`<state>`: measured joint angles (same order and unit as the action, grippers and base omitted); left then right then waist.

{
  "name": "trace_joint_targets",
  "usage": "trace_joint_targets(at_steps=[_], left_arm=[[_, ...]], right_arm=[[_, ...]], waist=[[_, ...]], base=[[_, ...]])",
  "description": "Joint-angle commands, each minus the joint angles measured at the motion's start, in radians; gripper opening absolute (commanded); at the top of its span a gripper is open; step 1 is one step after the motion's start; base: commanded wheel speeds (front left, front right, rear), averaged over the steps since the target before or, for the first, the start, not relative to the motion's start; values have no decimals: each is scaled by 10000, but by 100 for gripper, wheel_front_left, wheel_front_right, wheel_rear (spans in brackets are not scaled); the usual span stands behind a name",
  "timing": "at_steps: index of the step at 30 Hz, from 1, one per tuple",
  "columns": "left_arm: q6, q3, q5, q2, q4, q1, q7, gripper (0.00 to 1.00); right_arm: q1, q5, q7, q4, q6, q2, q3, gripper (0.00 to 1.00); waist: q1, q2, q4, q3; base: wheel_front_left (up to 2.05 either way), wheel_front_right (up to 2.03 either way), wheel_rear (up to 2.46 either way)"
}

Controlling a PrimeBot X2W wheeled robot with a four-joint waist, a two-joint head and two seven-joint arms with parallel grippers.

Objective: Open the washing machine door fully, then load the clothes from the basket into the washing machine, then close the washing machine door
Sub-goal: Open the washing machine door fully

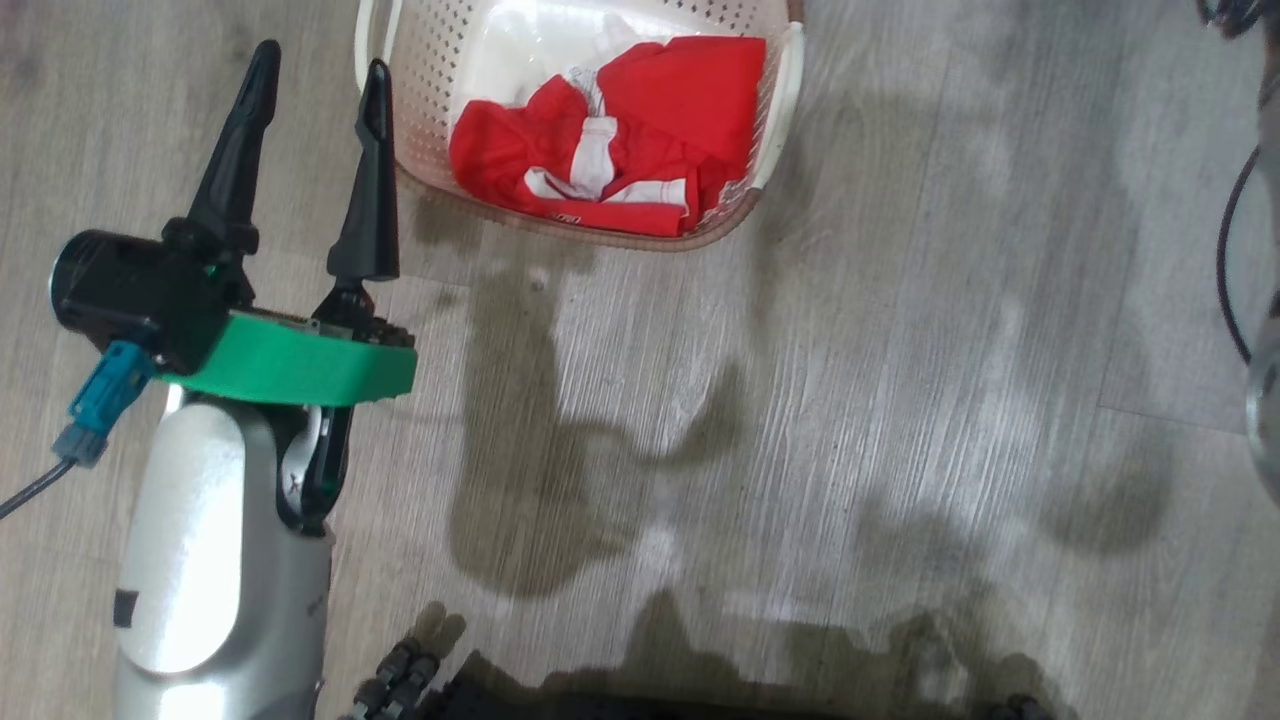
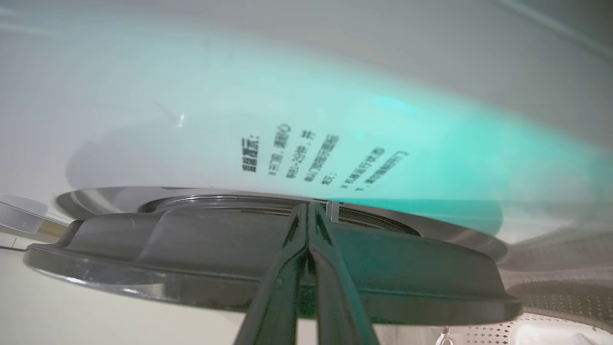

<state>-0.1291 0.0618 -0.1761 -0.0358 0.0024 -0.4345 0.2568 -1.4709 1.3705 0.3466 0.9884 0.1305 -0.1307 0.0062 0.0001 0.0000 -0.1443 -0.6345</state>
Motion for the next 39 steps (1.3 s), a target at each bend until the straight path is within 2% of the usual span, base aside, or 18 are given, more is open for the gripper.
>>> trace_joint_targets(at_steps=[1,8,16,25,39], left_arm=[[-4,-282,-43,-152,-352,-100,49,100],[-7,-218,-130,-147,-340,-212,49,100],[-9,-248,-122,-146,-307,-239,49,100],[-10,-294,-22,-146,-210,-217,49,100],[17,-332,-35,-145,74,345,49,100]], right_arm=[[-458,-128,29,-233,2,247,67,0],[-1045,-410,227,305,2,359,277,0],[-1007,-435,829,354,2,422,420,0],[-262,-409,1689,-438,2,426,693,0],[2323,-4,3173,-2323,2,611,1101,0]], waist=[[-1,0,-64,-69],[-1,0,-161,-192],[-1,0,-75,-155],[-1,0,78,61],[-1,0,64,1276]], base=[[0,0,0],[0,0,0],[0,0,0],[0,0,0],[0,0,0]])
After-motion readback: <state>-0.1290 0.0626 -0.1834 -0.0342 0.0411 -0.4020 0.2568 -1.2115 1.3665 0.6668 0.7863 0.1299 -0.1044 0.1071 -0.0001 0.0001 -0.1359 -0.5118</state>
